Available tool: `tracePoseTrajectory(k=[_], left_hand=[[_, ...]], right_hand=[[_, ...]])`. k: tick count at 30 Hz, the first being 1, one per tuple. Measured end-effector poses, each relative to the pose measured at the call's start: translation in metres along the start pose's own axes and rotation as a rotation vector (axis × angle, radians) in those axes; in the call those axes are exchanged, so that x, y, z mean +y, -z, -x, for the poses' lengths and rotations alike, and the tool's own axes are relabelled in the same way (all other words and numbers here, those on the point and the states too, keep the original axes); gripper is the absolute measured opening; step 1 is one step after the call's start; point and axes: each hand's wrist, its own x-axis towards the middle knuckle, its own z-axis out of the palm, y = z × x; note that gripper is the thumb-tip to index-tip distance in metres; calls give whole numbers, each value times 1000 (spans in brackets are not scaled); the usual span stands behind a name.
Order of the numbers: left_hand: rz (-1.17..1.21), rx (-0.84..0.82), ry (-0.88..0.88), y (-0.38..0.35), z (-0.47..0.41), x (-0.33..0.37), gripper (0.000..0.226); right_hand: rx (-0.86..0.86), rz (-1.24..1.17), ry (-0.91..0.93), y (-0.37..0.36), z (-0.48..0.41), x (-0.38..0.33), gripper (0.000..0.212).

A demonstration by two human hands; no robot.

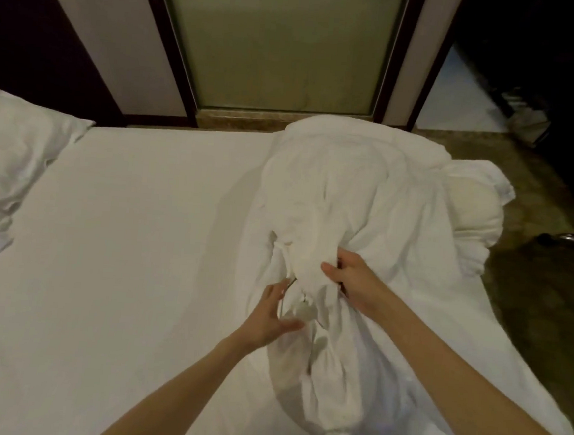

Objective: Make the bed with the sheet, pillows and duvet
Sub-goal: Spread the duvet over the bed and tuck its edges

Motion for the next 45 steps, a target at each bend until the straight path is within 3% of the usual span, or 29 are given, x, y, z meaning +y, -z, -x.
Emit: tracePoseTrajectory(k=[2, 4, 6, 10, 11, 13, 15, 19, 23, 27, 29, 33, 36, 38, 42, 45], left_hand=[[39, -37, -128, 9, 7, 12, 81], [93, -2, -211, 19, 20, 18, 51], [132, 94, -195, 31, 42, 16, 26], [136, 289, -188, 54, 78, -22, 15], [127, 277, -152, 57, 81, -30, 16], [93, 240, -41, 66, 86, -38, 42], [83, 250, -40, 70, 84, -52, 24], [72, 269, -6, 69, 78, -63, 35], [54, 157, 67, 69, 79, -49, 26], [55, 141, 93, 67, 76, -52, 29], [58, 138, 100, 67, 74, -55, 31], [95, 69, 205, 66, 71, -59, 32], [160, -10, 249, 65, 72, -52, 33], [182, 13, 229, 65, 74, -47, 32], [166, 332, 271, 72, 69, -37, 23], [353, 530, 304, 92, 63, -26, 26]], right_hand=[[-132, 97, 40, -38, 11, -17, 28], [-244, 329, 87, -74, 21, -29, 5], [-351, 532, 136, -106, 27, -35, 19], [-457, 789, 203, -153, 24, -29, 29], [-442, 807, 182, -161, 22, -25, 32], [-408, 768, 147, -172, 19, -18, 27], [-366, 674, 86, -175, 18, -12, 20], [-308, 549, 27, -162, 26, -16, 18], [-95, 382, 99, -127, 34, -20, 13], [435, 439, 329, -71, 37, -14, 23], [658, 492, 265, -35, 31, -8, 35], [713, 369, -145, 13, 22, 7, 84], [649, 21, -176, 20, 19, 9, 101], [577, -102, -172, 17, 16, 3, 86], [452, -72, -92, -25, 15, -29, 18], [215, 64, 59, -81, 29, -59, 24]])
